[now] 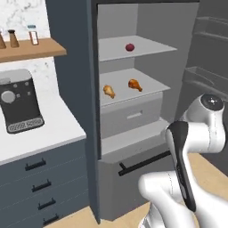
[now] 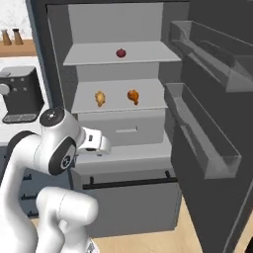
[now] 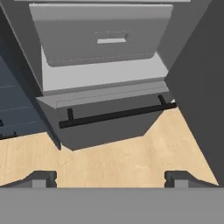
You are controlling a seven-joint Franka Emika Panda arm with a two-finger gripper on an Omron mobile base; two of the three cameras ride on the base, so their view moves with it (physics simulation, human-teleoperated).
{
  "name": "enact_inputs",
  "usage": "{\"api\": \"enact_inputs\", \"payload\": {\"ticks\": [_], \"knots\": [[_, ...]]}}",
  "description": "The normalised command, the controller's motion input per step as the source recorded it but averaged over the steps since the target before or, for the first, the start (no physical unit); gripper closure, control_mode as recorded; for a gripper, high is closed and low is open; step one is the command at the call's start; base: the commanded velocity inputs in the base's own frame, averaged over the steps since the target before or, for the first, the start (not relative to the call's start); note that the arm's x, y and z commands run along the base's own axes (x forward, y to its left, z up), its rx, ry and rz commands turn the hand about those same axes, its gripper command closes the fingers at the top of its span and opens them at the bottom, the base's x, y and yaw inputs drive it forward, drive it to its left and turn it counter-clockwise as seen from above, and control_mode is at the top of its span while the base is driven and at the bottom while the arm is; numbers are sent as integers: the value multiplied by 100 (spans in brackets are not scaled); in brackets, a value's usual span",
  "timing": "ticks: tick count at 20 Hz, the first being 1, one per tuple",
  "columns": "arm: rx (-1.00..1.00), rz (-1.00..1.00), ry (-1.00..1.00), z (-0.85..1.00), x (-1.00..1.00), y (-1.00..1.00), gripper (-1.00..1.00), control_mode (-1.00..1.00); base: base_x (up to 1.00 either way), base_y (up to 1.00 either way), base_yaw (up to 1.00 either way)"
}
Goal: Place one tomato and one chicken drumstick in each tupperware on the nearby counter, to pack two identical lunches.
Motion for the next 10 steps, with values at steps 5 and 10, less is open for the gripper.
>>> {"api": "enact_inputs", "payload": {"ticks": [5,10], "knots": [[0,0,0,0,0,0,-100,100,61,-23,14],[0,0,0,0,0,0,-100,100,79,2,23]]}}
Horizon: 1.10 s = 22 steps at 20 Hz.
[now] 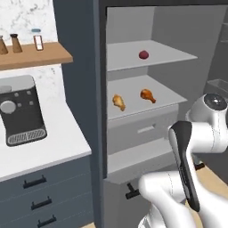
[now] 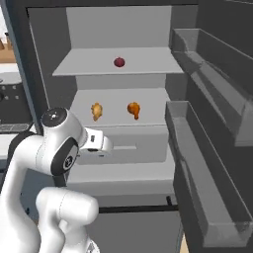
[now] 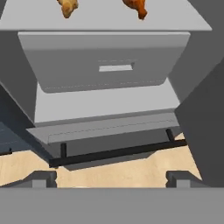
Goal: Place one tomato and one chicken drumstick in each tupperware on the nearby counter, to pack two identical lunches.
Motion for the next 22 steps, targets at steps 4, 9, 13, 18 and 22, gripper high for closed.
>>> {"api": "enact_inputs", "payload": {"ticks": [4,9,13,18,22], "knots": [[0,0,0,0,0,0,-100,100,81,-25,29],[0,0,0,0,0,0,-100,100,76,-49,33],[0,0,0,0,0,0,-100,100,64,-34,35],[0,0,0,0,0,0,-100,100,44,-14,20],[1,0,-8,-20,51,0,-100,-100,0,0,0]]}}
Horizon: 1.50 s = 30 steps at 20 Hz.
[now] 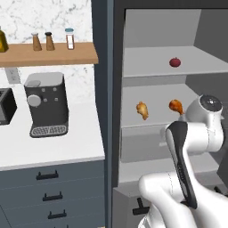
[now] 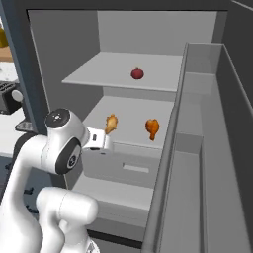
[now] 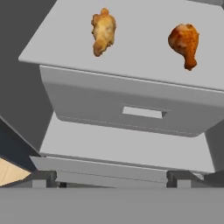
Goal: Place one tomato and one chicken drumstick in each tupperware on the nearby counter, to pack two identical lunches.
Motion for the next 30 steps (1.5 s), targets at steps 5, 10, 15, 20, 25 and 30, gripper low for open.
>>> {"api": "enact_inputs", "payload": {"ticks": [5,10,15,20,25,30], "knots": [[8,0,-10,-17,85,0,-100,-100,0,0,0],[13,0,-1,-1,77,0,-100,-100,0,0,0],[8,0,0,-5,72,0,-100,-100,0,0,0],[0,0,1,-18,72,3,-100,-100,0,0,0],[0,0,5,-12,72,4,-100,-100,0,0,0],[0,0,8,-13,65,4,-100,-100,0,0,0]]}}
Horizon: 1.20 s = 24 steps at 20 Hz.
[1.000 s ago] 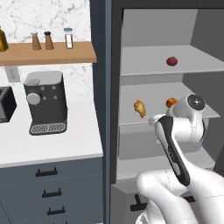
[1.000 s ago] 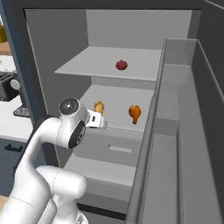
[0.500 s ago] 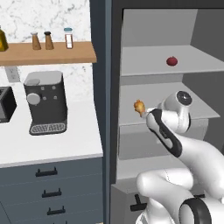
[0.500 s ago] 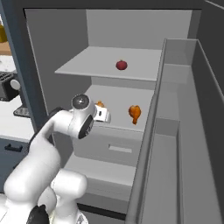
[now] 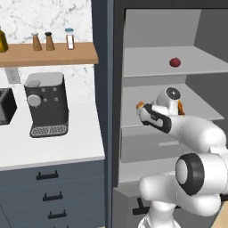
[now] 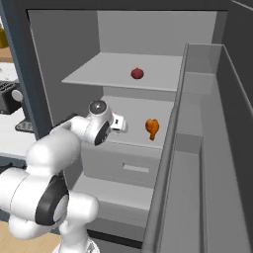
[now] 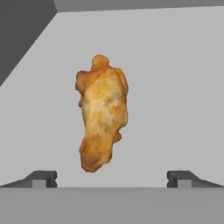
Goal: Place one tomato and one chicken drumstick in each tupperware on the nearby counter, to pack two identical lunches.
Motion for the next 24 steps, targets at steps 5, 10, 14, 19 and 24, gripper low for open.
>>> {"api": "enact_inputs", "payload": {"ticks": [5,10,14,19,24], "knots": [[0,0,9,-26,57,0,-100,-100,0,0,0],[0,0,8,-34,61,0,-100,-100,0,0,0],[0,0,7,-51,41,0,-100,-100,0,0,0],[0,0,15,-92,-5,-4,100,-100,0,0,0],[0,-5,4,-82,-88,-25,100,-100,0,0,0]]}}
